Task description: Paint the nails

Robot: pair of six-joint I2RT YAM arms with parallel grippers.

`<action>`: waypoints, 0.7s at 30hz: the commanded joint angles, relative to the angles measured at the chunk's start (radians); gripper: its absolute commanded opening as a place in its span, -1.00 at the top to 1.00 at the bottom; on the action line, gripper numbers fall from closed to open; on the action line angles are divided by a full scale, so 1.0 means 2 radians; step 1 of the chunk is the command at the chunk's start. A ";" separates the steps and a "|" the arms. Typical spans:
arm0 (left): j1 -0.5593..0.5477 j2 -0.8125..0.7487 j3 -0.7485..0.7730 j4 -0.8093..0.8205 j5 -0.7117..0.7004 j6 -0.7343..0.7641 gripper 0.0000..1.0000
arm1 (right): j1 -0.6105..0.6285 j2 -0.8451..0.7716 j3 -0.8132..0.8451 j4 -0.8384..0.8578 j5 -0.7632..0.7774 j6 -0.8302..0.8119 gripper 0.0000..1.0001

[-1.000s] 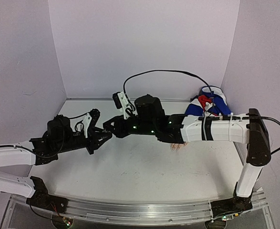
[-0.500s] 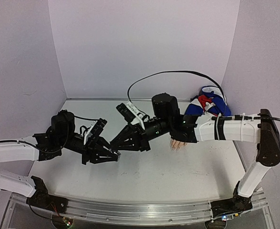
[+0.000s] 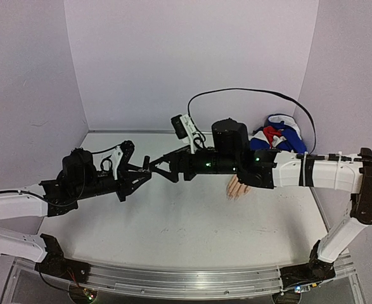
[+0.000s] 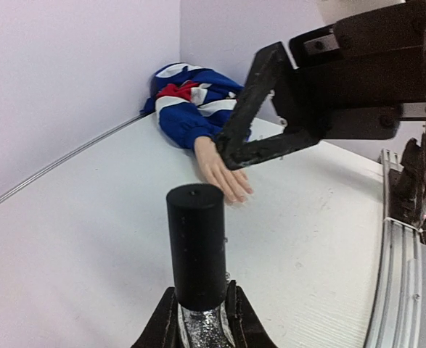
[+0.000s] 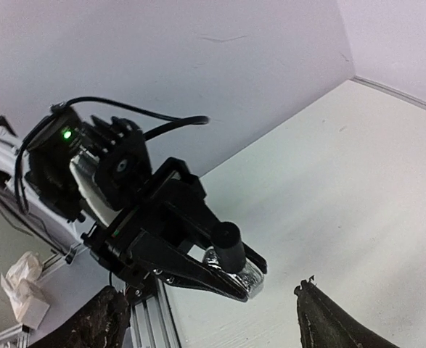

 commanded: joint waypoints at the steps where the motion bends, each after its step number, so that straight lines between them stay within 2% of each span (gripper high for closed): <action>1: 0.000 -0.010 0.000 0.024 -0.079 0.014 1.00 | 0.016 0.007 0.028 0.008 0.093 0.063 -0.56; 5: -0.001 -0.007 0.002 0.024 -0.086 0.011 1.00 | 0.030 0.050 0.076 -0.001 0.132 0.078 -0.31; 9: -0.003 -0.007 -0.001 0.024 -0.087 0.011 1.00 | 0.038 0.086 0.118 -0.020 0.178 0.092 -0.15; 14: -0.005 -0.011 -0.008 0.024 -0.092 0.004 1.00 | 0.041 0.118 0.157 -0.031 0.189 0.097 0.05; 21: -0.007 -0.017 -0.010 0.024 -0.092 -0.002 1.00 | 0.043 0.138 0.175 -0.034 0.175 0.097 0.71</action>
